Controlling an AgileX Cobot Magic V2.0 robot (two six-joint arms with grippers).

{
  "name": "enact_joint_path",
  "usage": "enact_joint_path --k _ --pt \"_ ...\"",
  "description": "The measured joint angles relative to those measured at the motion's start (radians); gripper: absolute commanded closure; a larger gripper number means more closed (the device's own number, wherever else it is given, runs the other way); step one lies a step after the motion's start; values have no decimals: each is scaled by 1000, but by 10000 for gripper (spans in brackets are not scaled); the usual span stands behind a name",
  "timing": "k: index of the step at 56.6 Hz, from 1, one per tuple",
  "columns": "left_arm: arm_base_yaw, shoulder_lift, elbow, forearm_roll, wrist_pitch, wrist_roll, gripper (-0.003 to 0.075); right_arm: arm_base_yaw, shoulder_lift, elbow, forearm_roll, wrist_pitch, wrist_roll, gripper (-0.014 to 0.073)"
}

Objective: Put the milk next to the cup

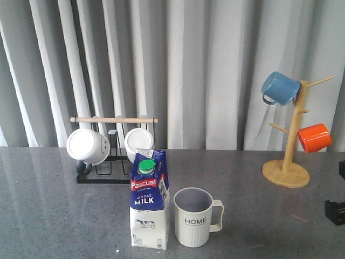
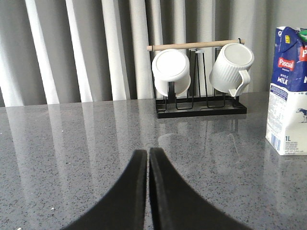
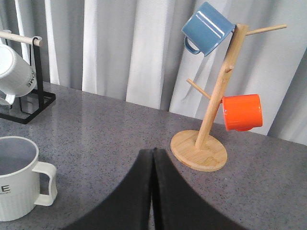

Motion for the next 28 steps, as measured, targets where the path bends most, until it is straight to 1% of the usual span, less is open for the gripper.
enact_joint_path --k 8,13,21,28 --pt "0 0 0 0 0 0 727 0 -3 7 0 -3 -1 602" --pt "0 0 0 0 0 0 727 0 -41 41 0 -7 -4 602" --pt "0 0 0 0 0 0 727 0 -185 191 1 -99 -4 602" --pt "0 0 0 0 0 0 727 0 -379 377 29 -146 -4 602"
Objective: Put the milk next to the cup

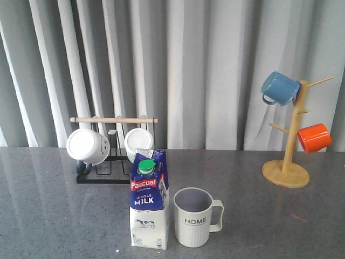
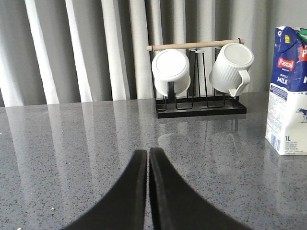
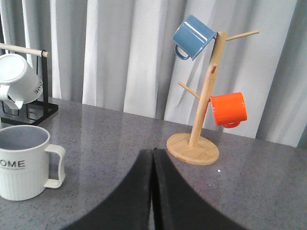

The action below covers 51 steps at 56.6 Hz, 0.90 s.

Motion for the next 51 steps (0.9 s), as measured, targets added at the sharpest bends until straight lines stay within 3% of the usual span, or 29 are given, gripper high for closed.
enact_joint_path --k 23,32,51 --pt "0 0 0 0 0 1 727 0 -535 316 35 63 1 602" --pt "0 -1 0 0 0 1 727 -20 -562 406 56 53 2 602" --pt "0 -1 0 0 0 1 727 -89 -562 410 72 26 3 602"
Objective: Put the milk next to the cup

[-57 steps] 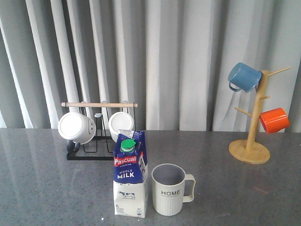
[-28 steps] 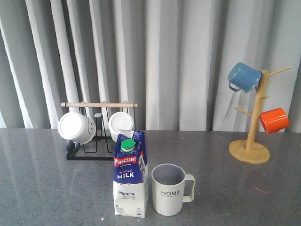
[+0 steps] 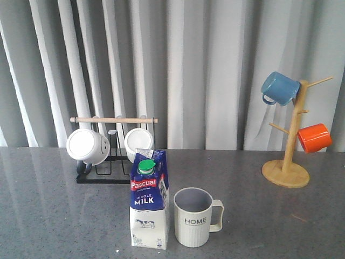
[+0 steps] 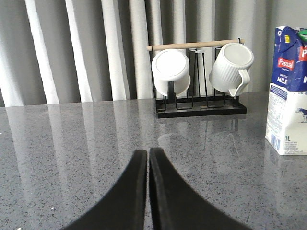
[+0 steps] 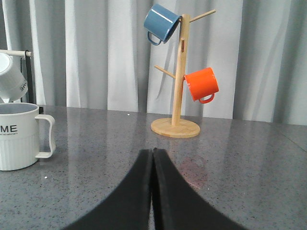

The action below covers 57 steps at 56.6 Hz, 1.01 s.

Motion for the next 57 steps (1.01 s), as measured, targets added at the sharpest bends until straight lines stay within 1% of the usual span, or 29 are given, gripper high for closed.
enact_joint_path --k 5,15,29,39,44,57 --pt "0 0 0 0 0 0 727 0 0 0 -20 -2 0 602" --pt "0 0 0 0 0 0 727 0 0 0 -111 0 0 602" --pt "0 0 0 0 0 0 727 0 0 0 -120 41 0 602" --pt "0 0 0 0 0 0 727 0 0 0 -121 42 2 602" --pt "0 0 0 0 0 0 727 0 0 0 -124 38 33 602" --pt "0 0 0 0 0 0 727 0 0 0 -174 38 170 602"
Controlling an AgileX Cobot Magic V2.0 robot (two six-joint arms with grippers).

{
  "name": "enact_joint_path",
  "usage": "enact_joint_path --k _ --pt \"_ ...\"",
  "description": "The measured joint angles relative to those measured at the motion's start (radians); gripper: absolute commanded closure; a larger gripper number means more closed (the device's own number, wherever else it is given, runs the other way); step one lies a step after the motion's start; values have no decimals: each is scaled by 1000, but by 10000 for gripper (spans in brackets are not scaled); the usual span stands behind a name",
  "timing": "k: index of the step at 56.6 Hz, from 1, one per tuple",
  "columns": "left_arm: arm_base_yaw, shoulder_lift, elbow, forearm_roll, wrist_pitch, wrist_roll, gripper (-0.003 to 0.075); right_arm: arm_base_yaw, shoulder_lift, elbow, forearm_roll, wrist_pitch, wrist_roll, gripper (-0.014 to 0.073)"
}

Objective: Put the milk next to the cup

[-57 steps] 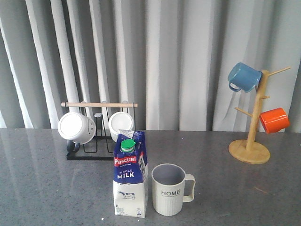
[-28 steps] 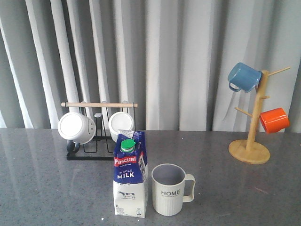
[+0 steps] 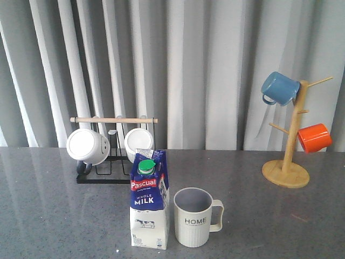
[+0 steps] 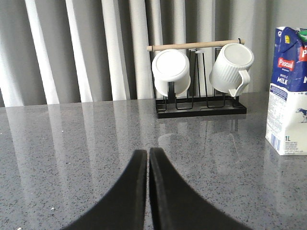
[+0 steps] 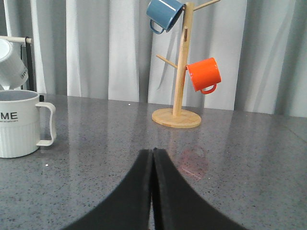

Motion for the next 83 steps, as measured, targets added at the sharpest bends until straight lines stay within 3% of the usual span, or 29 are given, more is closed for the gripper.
enact_joint_path --k 83 --pt "0 0 0 0 0 0 727 0 0 0 0 -5 31 602"
